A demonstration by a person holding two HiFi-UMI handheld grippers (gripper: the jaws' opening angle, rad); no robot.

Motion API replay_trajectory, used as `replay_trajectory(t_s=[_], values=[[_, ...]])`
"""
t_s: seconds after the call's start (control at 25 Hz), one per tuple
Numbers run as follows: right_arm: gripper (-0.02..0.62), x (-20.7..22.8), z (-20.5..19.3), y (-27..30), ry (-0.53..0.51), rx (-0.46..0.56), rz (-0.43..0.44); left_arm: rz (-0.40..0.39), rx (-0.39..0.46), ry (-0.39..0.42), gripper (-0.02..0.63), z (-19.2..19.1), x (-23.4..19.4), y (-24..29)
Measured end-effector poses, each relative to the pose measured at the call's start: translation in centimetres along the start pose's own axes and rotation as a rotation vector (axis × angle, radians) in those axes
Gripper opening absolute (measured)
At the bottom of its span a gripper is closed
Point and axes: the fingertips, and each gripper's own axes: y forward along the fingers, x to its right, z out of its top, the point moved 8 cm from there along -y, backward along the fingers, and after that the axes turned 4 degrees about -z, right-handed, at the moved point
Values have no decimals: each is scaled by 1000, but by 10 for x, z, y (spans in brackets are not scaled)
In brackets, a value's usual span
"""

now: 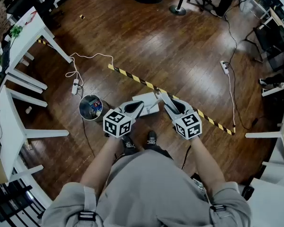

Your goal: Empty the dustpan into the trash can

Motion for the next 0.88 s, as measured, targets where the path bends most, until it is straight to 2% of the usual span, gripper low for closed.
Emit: replay_trajectory(t_s=[0.4,0.64,0.88], values=[[137,-20,-28,-19,17,-155,111,-49,2,0,5,10,13,17],[143,-24,-48,-27,65,-243,195,-63,-35,11,5,3,14,22],[163,-14,-43,-41,124,-207,205,-77,-20,8,5,9,16,26]])
